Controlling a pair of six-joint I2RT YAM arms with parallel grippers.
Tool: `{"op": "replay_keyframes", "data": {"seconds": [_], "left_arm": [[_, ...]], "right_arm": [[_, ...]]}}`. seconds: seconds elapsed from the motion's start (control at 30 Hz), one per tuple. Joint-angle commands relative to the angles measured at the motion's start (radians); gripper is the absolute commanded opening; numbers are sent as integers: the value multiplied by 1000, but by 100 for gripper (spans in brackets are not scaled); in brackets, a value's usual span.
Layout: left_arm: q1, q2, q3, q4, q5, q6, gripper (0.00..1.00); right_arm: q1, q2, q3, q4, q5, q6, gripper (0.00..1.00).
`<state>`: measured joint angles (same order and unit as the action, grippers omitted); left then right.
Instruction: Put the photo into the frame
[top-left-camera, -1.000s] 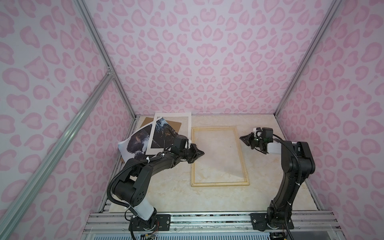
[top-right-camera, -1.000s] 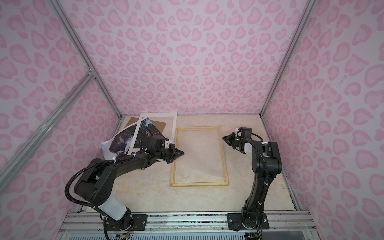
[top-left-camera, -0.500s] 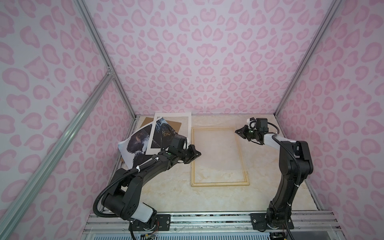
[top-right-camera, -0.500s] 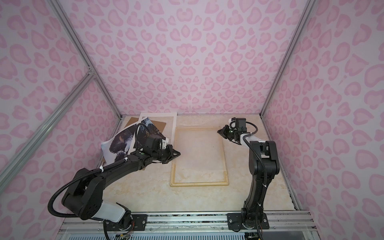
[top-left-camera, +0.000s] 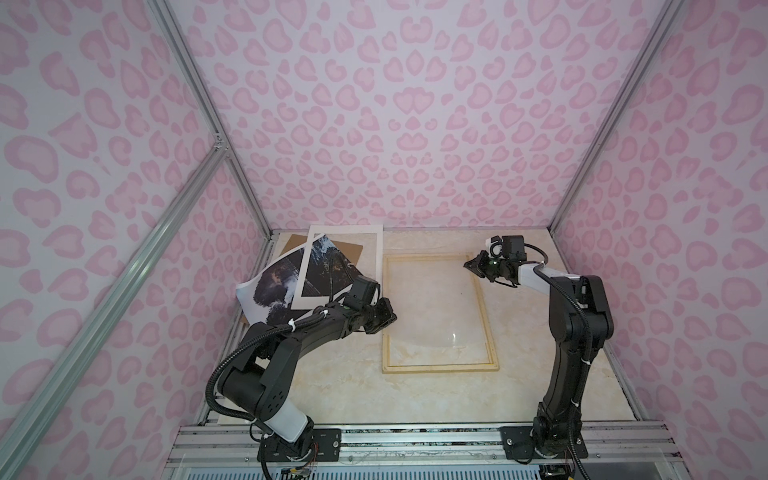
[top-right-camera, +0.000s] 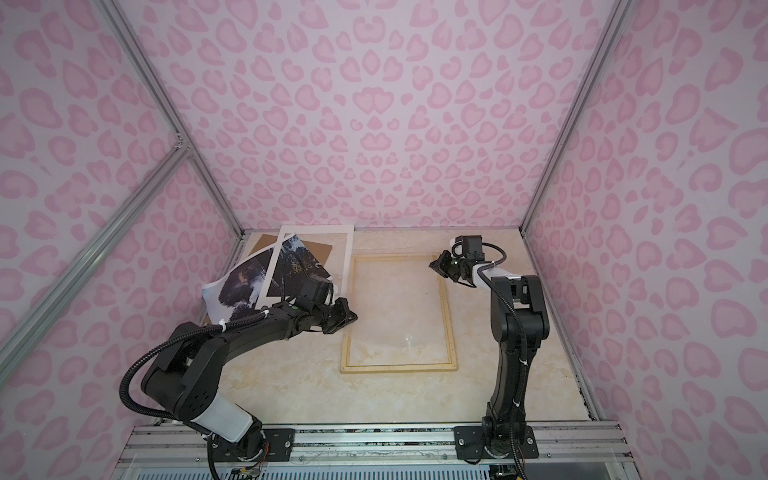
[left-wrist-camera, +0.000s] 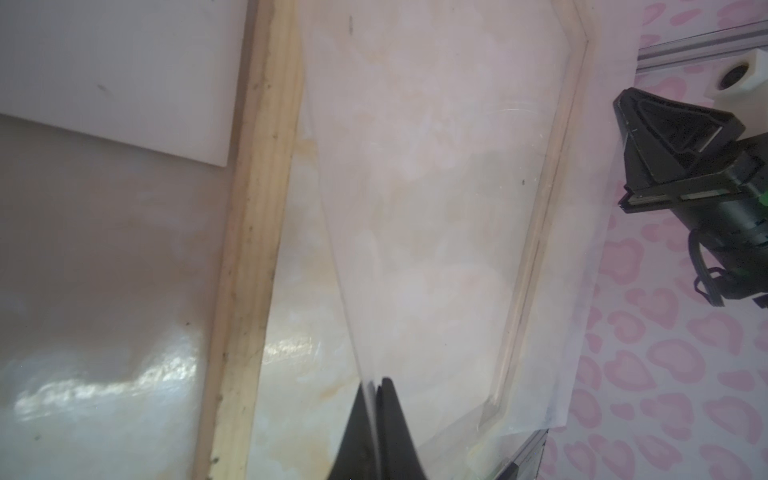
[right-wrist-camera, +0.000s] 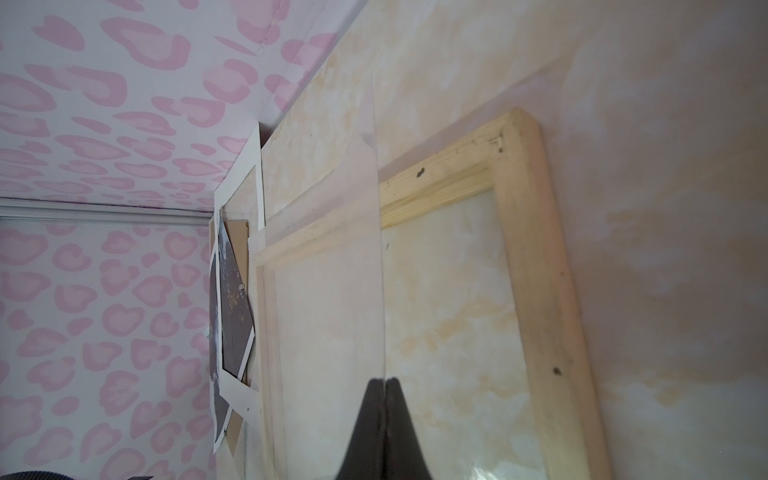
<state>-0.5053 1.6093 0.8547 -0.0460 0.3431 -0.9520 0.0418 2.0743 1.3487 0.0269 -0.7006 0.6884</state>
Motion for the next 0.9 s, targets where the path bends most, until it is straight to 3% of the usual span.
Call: {"op": "replay_keyframes", "data": {"seconds": [0.0,0.87], "left_arm": [[-1,12,-12,12,-29,12,3],[-85,17,-82,68,-12,-47,3]], "right_arm": [[2,15,1,40,4,5,0],[-18,-79,-138,2,41,-31,0]]}}
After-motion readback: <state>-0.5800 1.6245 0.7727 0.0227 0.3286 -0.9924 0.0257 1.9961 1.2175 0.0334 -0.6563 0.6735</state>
